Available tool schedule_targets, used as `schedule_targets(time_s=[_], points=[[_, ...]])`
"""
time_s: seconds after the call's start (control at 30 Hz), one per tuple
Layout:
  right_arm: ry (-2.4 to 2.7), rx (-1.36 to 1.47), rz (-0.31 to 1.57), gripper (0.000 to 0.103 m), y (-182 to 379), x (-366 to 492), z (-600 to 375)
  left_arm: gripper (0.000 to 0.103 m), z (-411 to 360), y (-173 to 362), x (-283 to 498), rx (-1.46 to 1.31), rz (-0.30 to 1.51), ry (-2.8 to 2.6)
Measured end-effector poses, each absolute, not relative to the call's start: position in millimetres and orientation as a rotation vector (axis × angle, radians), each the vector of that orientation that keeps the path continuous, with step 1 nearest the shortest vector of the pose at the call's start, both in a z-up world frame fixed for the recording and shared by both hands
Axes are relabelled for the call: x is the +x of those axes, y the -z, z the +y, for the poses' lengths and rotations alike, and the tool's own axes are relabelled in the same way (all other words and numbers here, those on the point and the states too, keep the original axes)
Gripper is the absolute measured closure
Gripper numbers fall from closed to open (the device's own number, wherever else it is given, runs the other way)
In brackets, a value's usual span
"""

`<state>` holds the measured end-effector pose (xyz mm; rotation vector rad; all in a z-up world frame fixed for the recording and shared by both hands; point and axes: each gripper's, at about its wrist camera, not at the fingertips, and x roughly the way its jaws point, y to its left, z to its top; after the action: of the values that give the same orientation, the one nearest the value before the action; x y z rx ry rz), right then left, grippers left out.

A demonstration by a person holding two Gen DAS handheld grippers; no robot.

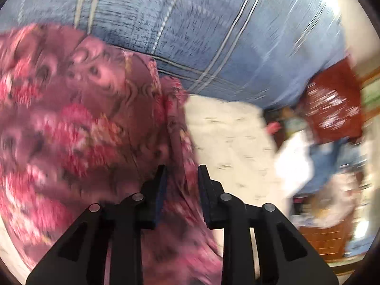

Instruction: Fold small clothes

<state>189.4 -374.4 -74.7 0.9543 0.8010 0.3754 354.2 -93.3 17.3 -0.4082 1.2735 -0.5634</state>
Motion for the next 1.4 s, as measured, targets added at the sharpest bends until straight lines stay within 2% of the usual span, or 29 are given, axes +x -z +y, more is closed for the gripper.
schedule_targets(time_s=[0.07,0.13,0.17,0.23,0.27,0.33,0.37,0.47,0.63,0.67,0.7,0.77,0.8,0.87,1.0,1.03,1.07,1.23,1.4], points=[[-0.368,0.925,0.803,0.084,66,189,-374,0.077,-64,-33,345,-0.503,1.251,0.595],[-0.344,0.869,0.789,0.083,51,187,-380,0.059,-29,-50,338,-0.521,1.192,0.578],[-0.311,0.856,0.747,0.080,41,182,-386,0.045,-9,-58,335,-0.500,1.152,0.533],[-0.240,0.857,0.659,0.075,21,177,-400,0.044,25,-60,334,-0.467,1.107,0.448],[-0.223,0.862,0.627,0.069,12,184,-408,0.044,40,-57,337,-0.470,1.115,0.414],[-0.234,0.846,0.649,0.064,-3,220,-412,0.044,70,-39,344,-0.550,1.155,0.366],[-0.259,0.837,0.678,0.055,-5,239,-410,0.044,78,-33,345,-0.575,1.166,0.359],[-0.326,0.872,0.799,0.052,6,307,-402,0.044,83,-15,350,-0.601,1.186,0.358],[-0.298,0.883,1.023,0.052,58,373,-370,0.044,74,1,360,-0.583,1.205,0.382],[-0.339,0.885,1.050,0.058,66,380,-361,0.044,72,1,360,-0.577,1.203,0.383],[-0.389,0.855,1.063,0.073,68,384,-351,0.044,70,0,361,-0.571,1.199,0.378],[-0.415,0.648,1.052,0.092,52,387,-335,0.044,64,-3,360,-0.552,1.181,0.373],[-0.434,0.634,0.994,0.093,41,381,-338,0.044,59,-4,359,-0.521,1.163,0.362],[-0.400,0.712,0.872,0.094,33,371,-362,0.043,47,-3,357,-0.448,1.127,0.339],[-0.298,0.720,1.098,0.093,86,385,-366,0.043,28,23,364,-0.403,1.200,0.299],[-0.284,0.752,1.077,0.091,84,382,-371,0.043,31,21,363,-0.418,1.194,0.301],[-0.269,0.768,1.033,0.085,74,377,-378,0.044,37,17,360,-0.432,1.189,0.306],[-0.369,0.714,0.827,0.084,13,327,-390,0.044,64,-18,316,-0.429,1.112,0.338],[-0.424,0.510,0.828,0.085,11,293,-353,0.043,36,-7,277,-0.279,1.086,0.329]])
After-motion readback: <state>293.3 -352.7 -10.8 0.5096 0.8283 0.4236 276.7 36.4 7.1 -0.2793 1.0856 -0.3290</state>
